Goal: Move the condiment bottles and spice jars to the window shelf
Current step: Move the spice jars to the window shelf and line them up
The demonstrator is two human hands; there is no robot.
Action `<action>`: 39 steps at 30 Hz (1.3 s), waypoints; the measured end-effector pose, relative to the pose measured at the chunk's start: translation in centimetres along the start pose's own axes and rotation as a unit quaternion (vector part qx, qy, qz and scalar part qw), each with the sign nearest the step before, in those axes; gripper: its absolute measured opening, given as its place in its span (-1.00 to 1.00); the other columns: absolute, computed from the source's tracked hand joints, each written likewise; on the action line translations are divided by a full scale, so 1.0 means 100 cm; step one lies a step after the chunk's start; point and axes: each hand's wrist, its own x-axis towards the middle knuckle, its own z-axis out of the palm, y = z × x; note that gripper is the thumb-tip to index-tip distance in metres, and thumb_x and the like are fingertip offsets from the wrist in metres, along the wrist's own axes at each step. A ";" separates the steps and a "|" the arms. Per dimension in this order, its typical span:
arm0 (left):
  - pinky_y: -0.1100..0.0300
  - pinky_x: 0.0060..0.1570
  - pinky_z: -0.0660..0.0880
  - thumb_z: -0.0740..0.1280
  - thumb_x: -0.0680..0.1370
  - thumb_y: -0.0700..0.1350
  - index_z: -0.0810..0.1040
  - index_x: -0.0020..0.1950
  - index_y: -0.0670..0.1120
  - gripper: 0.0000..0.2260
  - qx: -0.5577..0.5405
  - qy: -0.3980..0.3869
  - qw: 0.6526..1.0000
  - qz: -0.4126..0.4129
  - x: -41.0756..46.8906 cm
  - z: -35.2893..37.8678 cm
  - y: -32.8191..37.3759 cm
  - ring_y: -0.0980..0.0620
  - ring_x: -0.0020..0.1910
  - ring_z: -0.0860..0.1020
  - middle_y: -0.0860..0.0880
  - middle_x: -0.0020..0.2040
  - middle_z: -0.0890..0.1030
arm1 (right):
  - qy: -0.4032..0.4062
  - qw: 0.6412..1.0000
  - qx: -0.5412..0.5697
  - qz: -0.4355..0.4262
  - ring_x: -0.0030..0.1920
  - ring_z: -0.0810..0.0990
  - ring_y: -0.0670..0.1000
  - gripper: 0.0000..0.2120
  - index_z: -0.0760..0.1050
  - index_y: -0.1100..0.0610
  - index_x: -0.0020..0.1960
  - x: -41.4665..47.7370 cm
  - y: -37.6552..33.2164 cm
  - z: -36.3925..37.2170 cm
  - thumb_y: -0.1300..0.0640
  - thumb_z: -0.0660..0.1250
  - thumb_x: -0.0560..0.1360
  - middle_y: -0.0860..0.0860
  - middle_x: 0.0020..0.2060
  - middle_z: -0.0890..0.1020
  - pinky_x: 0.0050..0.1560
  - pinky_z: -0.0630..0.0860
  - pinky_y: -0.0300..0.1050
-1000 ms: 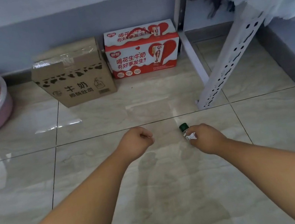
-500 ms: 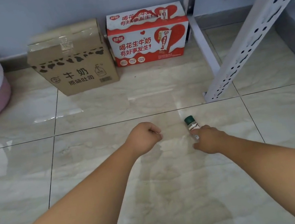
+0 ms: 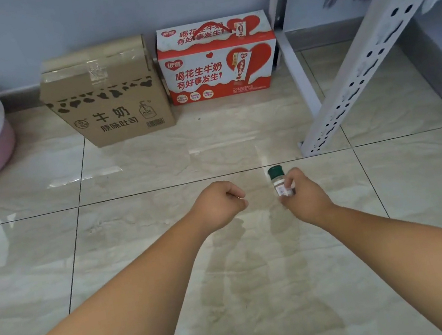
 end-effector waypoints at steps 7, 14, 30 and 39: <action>0.30 -0.22 0.46 0.49 0.54 0.02 0.67 0.06 -0.11 -0.78 -0.017 0.040 0.998 0.053 -0.021 -0.034 0.046 0.05 -0.16 0.60 0.04 -0.16 0.64 | -0.051 0.983 0.161 -0.069 -0.12 0.68 0.04 -0.62 0.58 0.17 0.21 -0.020 -0.066 -0.037 0.28 0.56 0.42 0.00 -0.12 0.70 0.07 0.65 0.08; 0.46 -0.30 0.47 0.42 0.59 0.04 0.65 0.13 -0.01 -0.82 -0.066 0.024 0.988 0.138 -0.085 -0.080 0.137 0.24 -0.16 0.67 0.07 -0.04 0.73 | -0.064 0.960 0.230 -0.149 0.01 0.71 0.16 -0.62 0.55 0.15 0.17 -0.094 -0.141 -0.103 0.34 0.55 0.41 0.12 0.01 0.71 0.16 0.64 0.18; 0.30 -0.13 0.55 0.42 0.57 0.11 0.68 0.17 0.08 -0.78 0.055 0.108 0.940 0.318 -0.254 -0.206 0.302 0.15 -0.08 0.71 0.12 -0.02 0.75 | -0.003 0.894 0.300 -0.333 0.04 0.74 0.10 -0.65 0.64 0.02 0.12 -0.228 -0.279 -0.246 -0.02 0.59 0.38 0.04 -0.02 0.76 0.13 0.65 0.24; 0.53 -0.19 0.41 0.47 0.56 -0.08 0.68 0.02 0.12 -0.90 0.077 0.134 0.926 0.344 -0.348 -0.272 0.419 0.39 -0.20 0.62 0.30 -0.19 0.70 | 0.027 0.895 0.278 -0.348 -0.02 0.75 -0.07 -0.73 0.62 0.00 0.13 -0.321 -0.371 -0.357 0.12 0.57 0.47 -0.11 -0.04 0.76 0.08 0.67 -0.09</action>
